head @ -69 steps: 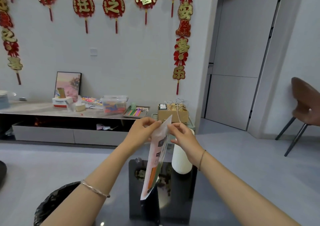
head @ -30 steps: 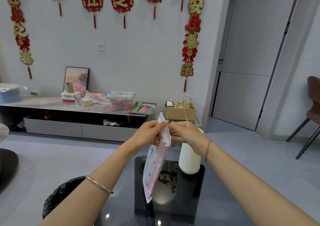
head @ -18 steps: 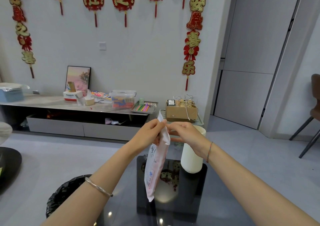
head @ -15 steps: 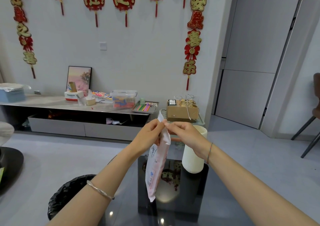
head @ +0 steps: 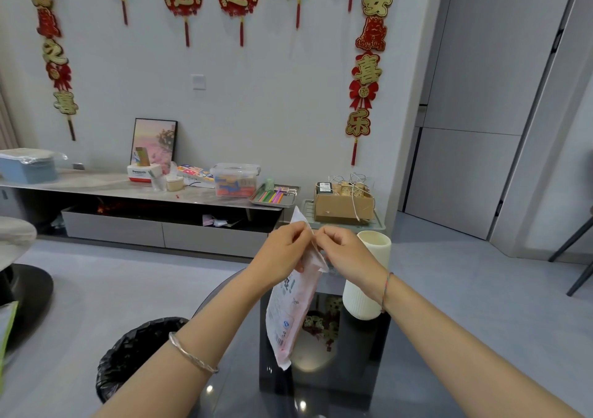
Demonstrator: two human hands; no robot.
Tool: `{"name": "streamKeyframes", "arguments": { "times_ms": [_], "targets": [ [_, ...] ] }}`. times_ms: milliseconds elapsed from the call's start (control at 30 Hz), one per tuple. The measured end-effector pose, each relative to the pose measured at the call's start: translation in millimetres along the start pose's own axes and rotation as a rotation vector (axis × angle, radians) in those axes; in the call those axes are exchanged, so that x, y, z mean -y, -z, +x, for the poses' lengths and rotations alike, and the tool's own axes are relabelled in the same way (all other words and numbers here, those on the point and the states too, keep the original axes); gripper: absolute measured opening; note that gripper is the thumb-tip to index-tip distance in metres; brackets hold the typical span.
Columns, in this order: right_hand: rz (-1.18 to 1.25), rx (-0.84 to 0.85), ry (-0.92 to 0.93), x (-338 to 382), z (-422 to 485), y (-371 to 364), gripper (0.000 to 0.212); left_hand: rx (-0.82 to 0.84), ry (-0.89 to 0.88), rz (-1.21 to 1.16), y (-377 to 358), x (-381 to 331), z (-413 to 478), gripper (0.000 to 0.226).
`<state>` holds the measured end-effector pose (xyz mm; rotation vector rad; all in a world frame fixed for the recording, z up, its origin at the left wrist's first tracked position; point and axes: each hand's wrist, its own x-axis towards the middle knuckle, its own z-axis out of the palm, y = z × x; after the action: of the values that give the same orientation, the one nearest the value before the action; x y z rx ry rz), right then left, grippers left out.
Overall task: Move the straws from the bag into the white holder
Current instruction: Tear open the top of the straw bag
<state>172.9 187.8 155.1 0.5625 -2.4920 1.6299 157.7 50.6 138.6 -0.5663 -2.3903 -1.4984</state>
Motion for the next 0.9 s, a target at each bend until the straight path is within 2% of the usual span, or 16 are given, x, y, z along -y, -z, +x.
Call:
{"name": "streamKeyframes", "arguments": {
  "times_ms": [133,233,300,467,567,700,900],
  "targets": [
    [-0.209,-0.021,0.031,3.1,4.6,6.5,0.037,0.052,-0.007,-0.036,-3.3,-2.7,1.0,0.036],
    [-0.433,-0.010,0.063,8.7,9.3,10.2,0.039,0.029,0.004,-0.076,-10.0,-1.0,0.5,0.036],
    [-0.470,-0.014,0.102,10.0,10.3,11.0,0.040,0.011,0.010,-0.094,-13.0,0.5,0.2,0.034],
    [-0.478,-0.041,0.137,5.8,7.7,13.4,0.037,-0.035,0.003,-0.116,-22.7,0.6,-1.3,0.033],
    [-0.348,-0.097,0.086,0.7,5.7,25.5,0.033,-0.130,0.066,-0.263,-13.3,1.8,0.9,0.033],
    [-0.361,-0.001,0.098,-7.4,-0.5,24.7,0.029,0.006,0.133,-0.315,-2.1,2.1,3.2,0.034],
    [-0.170,-0.018,0.079,-4.6,3.3,13.5,0.027,0.021,0.109,-0.079,-7.5,-7.4,5.5,0.047]
  ]
}}
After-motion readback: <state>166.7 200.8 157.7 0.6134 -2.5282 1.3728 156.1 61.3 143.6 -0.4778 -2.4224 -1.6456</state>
